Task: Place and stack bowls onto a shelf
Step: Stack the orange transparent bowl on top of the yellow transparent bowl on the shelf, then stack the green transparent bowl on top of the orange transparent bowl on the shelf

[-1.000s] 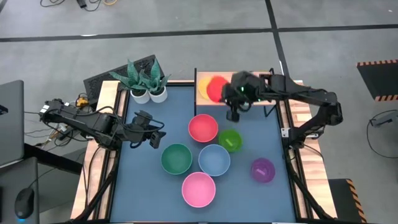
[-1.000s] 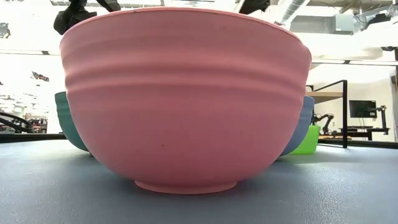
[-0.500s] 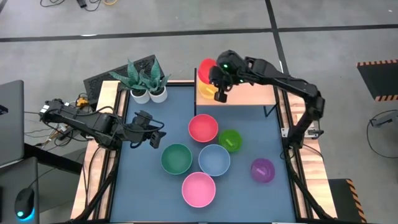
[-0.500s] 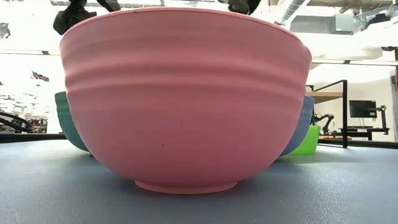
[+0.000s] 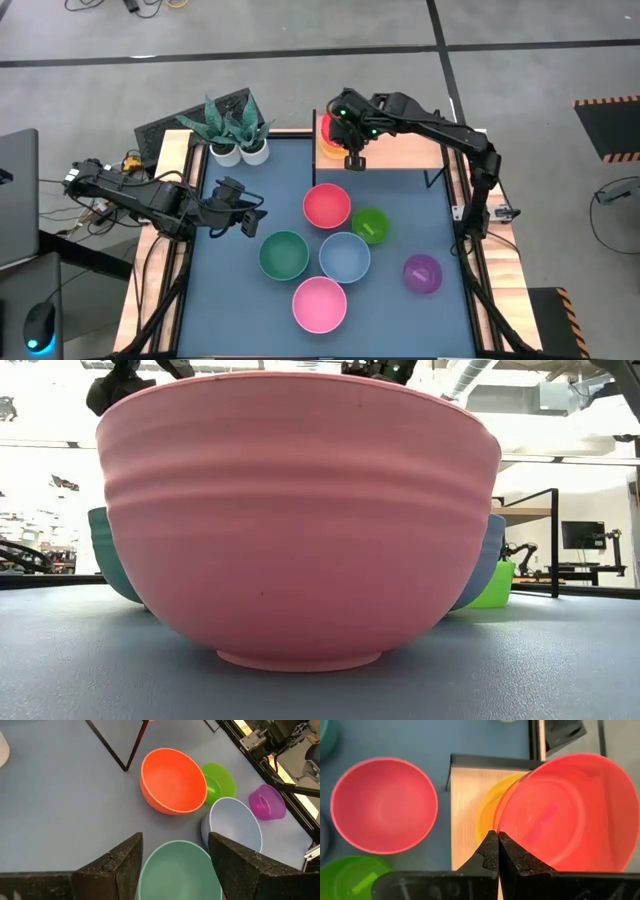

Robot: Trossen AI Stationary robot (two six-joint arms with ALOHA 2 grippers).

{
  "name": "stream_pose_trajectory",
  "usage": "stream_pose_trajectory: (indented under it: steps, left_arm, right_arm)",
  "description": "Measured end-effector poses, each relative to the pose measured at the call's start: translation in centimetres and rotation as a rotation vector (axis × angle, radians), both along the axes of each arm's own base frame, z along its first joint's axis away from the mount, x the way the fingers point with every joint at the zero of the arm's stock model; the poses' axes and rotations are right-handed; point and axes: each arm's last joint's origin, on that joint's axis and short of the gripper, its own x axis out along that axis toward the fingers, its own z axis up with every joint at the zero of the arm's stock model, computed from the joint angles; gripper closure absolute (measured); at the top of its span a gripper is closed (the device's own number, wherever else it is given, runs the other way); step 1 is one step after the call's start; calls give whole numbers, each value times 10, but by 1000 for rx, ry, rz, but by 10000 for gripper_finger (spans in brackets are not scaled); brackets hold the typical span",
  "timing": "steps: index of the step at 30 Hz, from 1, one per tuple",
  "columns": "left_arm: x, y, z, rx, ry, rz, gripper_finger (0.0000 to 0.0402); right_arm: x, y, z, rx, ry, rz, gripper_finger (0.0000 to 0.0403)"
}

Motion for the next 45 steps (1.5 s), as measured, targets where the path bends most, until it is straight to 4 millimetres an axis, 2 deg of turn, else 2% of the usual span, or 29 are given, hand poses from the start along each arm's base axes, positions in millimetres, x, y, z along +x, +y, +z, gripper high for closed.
stream_pose_trajectory:
  steps: [10, 18, 30, 33, 39, 45]
  left_arm:
    - [0, 0, 0, 3, 0, 3, 193]
    - [0, 0, 0, 1, 0, 1, 193]
    - [0, 0, 0, 1, 0, 1, 193]
    - [0, 0, 0, -2, -1, 2, 193]
    - [0, 0, 0, -7, -3, 5, 193]
    - [0, 0, 0, -18, -7, 13, 193]
  right_arm:
    - [2, -5, -10, 25, 48, -7, 387]
    - [0, -9, -9, 24, 42, -19, 349]
    - [-2, -8, -4, 11, 17, -23, 340]
    - [-14, 3, 10, 23, -4, -34, 340]
    - [-50, 43, 39, 161, 3, -62, 339]
    - [-81, 73, 57, 287, -6, -228, 339]
